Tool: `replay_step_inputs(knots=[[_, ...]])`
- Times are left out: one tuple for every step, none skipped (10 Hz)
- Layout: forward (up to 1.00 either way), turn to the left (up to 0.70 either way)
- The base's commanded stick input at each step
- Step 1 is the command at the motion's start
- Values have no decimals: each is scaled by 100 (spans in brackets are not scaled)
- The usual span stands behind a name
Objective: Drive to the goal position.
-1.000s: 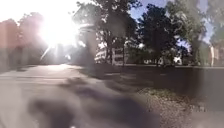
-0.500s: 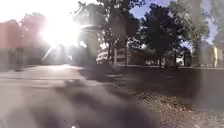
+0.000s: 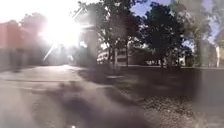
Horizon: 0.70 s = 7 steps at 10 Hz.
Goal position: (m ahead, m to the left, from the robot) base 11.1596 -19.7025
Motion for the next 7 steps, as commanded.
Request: replay_step_inputs(knots=[[70,14],[70,14],[70,13],[70,8],[70,0],[70,0],[70,0]])
